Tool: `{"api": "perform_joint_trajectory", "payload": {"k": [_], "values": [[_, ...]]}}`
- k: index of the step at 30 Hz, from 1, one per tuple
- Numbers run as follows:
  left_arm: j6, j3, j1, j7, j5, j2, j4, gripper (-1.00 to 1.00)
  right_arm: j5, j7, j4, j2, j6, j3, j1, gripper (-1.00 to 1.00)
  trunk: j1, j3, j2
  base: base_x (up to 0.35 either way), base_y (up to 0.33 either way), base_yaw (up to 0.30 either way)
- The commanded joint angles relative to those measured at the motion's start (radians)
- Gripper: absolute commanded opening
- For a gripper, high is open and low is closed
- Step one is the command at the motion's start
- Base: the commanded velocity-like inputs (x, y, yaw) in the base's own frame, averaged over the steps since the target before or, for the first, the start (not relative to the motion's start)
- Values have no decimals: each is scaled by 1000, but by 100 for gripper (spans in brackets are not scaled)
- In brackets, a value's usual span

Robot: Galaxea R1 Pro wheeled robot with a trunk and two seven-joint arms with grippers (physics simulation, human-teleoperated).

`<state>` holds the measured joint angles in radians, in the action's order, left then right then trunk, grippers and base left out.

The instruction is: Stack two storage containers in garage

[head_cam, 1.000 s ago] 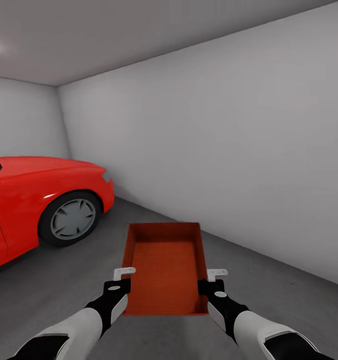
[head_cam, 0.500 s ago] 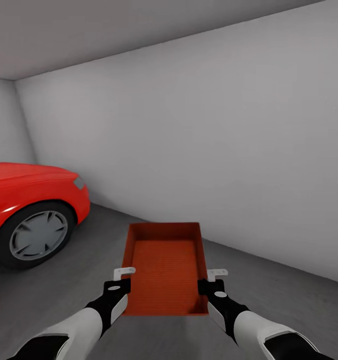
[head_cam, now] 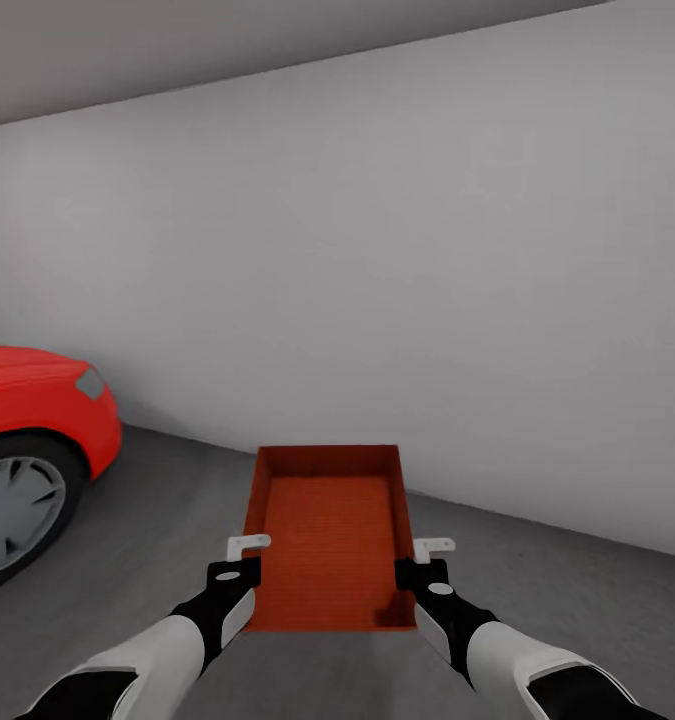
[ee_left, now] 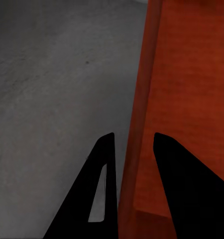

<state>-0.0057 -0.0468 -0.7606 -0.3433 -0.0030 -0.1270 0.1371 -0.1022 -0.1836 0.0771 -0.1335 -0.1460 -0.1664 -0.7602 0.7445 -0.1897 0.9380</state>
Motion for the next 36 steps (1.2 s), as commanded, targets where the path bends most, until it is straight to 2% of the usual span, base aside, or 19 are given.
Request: {"api": "perform_joint_trajectory", "payload": {"k": [1, 21, 36], "values": [[-1, -15, 0, -5, 6, 36, -2, -100, -4, -19, 3, 11, -52, 65, -2, -100, 1, -1, 1, 323, 130, -282], [-1, -15, 1, -5, 6, 36, -2, -100, -4, -17, 3, 12, -51, 65, -2, -100, 1, -1, 1, 323, 130, -279], [-8, -16, 0, -5, 8, 38, -2, -100, -4, -17, 3, 12, -48, 65, -2, -100, 1, -1, 1, 323, 54, -26]]}}
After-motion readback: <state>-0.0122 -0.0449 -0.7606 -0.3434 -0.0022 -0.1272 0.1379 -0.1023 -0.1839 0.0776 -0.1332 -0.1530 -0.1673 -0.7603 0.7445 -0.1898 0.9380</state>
